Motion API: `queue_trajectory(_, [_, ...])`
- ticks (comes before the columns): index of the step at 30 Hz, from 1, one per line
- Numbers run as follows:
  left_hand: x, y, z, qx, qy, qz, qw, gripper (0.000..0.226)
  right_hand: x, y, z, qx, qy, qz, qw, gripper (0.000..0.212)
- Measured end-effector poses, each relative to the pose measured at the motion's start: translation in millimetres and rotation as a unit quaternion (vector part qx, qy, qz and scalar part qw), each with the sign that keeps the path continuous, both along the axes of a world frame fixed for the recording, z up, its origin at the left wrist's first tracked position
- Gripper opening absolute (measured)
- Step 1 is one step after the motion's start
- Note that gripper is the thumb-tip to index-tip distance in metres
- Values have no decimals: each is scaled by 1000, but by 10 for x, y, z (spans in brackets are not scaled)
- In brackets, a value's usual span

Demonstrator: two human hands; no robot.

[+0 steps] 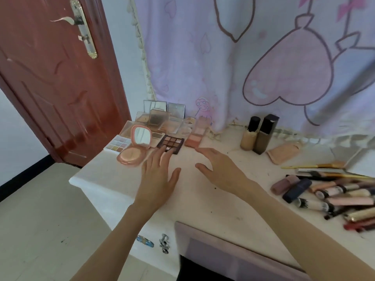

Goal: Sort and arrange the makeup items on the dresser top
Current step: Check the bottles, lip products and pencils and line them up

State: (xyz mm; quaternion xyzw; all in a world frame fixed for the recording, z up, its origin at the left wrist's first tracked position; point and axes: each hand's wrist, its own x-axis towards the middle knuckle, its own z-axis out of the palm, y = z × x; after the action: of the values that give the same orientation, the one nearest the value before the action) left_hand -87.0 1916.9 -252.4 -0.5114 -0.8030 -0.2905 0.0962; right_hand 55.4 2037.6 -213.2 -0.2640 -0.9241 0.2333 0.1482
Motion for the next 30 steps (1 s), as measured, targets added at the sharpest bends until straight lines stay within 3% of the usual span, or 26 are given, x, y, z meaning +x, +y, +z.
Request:
queue_trajectory(7, [889, 556, -1, -59, 16, -205, 977, 53, 1212, 96, 56, 32, -28, -114, 993, 43])
queue_trajectory(12, [1432, 986, 190, -72, -8, -300, 951, 40, 2048, 329, 89, 61, -32, -195, 978, 31])
queue_trajectory(24, [2169, 2419, 444, -223, 22, -337, 915, 30, 2838, 1234, -134, 102, -23, -324, 940, 26])
queue_trajectory(30, [2265, 2714, 423, -271, 41, -352, 895, 23, 2837, 1518, -42, 123, -173, -331, 919, 28])
